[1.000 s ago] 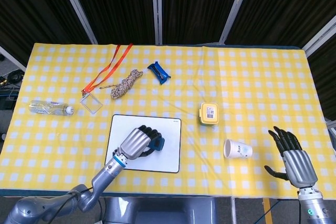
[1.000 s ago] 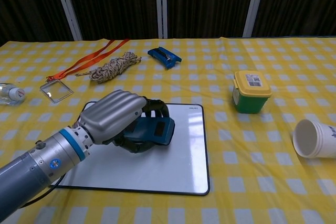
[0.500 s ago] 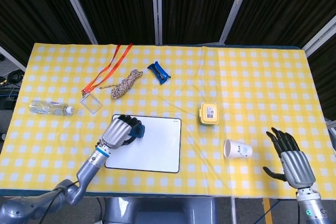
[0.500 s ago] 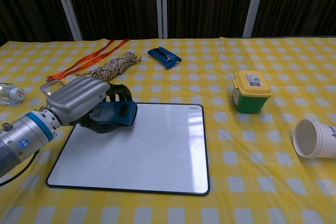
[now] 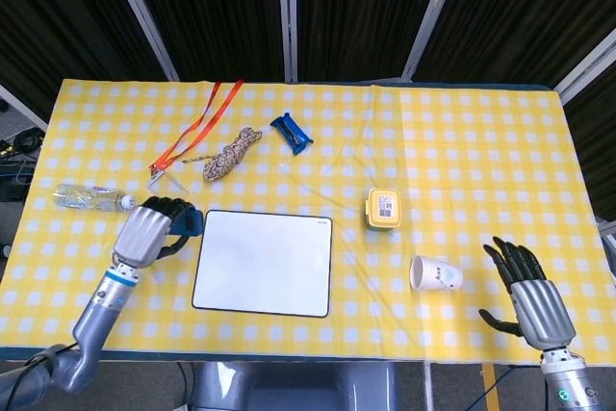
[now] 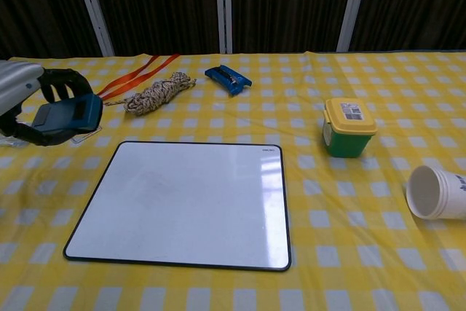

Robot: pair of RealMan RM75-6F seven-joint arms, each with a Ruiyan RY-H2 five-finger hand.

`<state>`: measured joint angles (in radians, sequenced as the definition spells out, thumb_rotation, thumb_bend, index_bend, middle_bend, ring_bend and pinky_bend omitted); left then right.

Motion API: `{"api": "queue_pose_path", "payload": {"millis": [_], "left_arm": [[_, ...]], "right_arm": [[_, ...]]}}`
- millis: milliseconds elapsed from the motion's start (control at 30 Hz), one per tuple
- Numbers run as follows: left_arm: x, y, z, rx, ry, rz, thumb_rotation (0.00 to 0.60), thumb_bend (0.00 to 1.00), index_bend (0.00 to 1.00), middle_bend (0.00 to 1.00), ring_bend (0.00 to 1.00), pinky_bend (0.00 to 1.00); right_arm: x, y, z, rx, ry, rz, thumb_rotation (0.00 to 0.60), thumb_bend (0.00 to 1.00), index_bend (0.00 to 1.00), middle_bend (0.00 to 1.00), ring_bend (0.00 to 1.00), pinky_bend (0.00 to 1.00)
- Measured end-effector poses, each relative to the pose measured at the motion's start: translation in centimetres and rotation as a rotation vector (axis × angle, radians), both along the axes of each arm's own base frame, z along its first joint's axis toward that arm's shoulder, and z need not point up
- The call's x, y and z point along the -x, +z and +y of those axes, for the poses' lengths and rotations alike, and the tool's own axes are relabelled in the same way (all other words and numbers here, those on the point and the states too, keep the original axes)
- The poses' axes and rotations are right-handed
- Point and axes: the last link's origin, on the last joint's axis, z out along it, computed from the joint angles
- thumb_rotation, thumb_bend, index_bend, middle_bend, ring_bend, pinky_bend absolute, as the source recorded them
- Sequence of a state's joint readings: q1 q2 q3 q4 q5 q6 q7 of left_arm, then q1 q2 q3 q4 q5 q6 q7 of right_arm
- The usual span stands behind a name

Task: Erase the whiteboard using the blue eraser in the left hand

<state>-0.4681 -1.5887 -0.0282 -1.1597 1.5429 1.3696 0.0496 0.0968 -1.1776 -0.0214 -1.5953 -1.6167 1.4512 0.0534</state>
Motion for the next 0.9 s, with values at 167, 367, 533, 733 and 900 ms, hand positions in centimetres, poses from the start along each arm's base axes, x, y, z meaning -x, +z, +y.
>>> {"api": "queue_pose_path", "payload": {"millis": [167, 367, 533, 733, 900], "left_arm": [[2.7, 1.2, -2.5, -0.019, 0.076, 0.019, 0.600, 0.64, 0.70, 0.53, 0.53, 0.46], [4.7, 1.0, -3.4, -0.008, 0.111, 0.047, 0.600, 0.64, 0.65, 0.48, 0.48, 0.42], [5.2, 0.2, -3.4, 0.002, 0.115, 0.051, 0.600, 0.61, 0.61, 0.44, 0.45, 0.39], [5.6, -1.0, -3.1, 0.032, 0.124, 0.047, 0.600, 0.58, 0.53, 0.35, 0.38, 0.34], [5.5, -2.0, -2.9, 0.061, 0.127, 0.032, 0.600, 0.50, 0.36, 0.17, 0.22, 0.19]], "right_arm": [[-0.2, -0.2, 0.2, -0.004, 0.009, 0.007, 0.600, 0.07, 0.01, 0.00, 0.00, 0.00], [-0.3, -0.3, 0.3, -0.003, 0.014, 0.013, 0.600, 0.07, 0.01, 0.00, 0.00, 0.00], [-0.2, -0.3, 0.2, 0.001, 0.009, 0.014, 0.600, 0.07, 0.01, 0.00, 0.00, 0.00], [-0.2, -0.5, 0.3, -0.006, 0.012, 0.020, 0.600, 0.07, 0.01, 0.00, 0.00, 0.00], [-0.2, -0.9, 0.4, -0.016, 0.017, 0.030, 0.600, 0.07, 0.01, 0.00, 0.00, 0.00]]}}
